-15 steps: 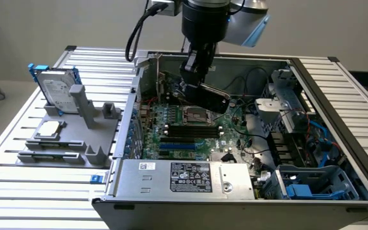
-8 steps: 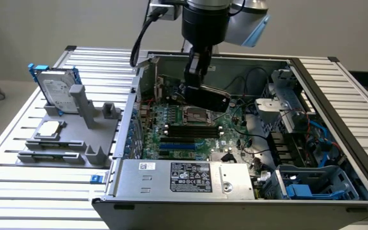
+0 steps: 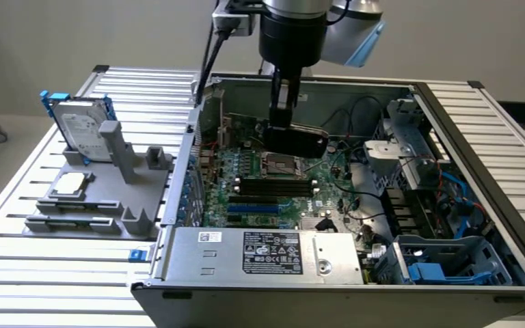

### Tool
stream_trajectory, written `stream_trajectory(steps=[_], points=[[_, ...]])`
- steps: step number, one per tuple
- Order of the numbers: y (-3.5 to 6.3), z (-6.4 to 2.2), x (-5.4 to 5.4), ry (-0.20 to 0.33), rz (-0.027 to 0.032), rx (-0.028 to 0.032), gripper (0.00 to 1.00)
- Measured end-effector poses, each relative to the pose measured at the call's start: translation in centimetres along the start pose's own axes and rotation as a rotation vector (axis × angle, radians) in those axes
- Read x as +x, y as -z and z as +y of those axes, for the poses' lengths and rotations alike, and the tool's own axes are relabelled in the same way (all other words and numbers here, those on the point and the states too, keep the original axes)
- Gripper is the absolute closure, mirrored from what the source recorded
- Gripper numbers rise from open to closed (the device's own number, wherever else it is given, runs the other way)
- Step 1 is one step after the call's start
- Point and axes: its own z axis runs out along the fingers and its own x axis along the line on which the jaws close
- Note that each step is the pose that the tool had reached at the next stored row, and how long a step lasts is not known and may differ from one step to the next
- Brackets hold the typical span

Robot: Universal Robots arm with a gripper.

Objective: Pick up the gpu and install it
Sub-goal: 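Insert the gpu into the slot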

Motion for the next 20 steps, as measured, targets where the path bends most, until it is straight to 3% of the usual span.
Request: stream_trajectory(steps=[8, 14, 20], points=[[-0.74, -0.01, 0.2, 0.107, -0.0013, -0.0003, 0.74], [-1.77, 0.77, 0.8, 0.117, -0.004, 0.001, 0.74], [-2.07, 0.91, 1.6, 0.117, -0.0042, 0.0013, 0.74]])
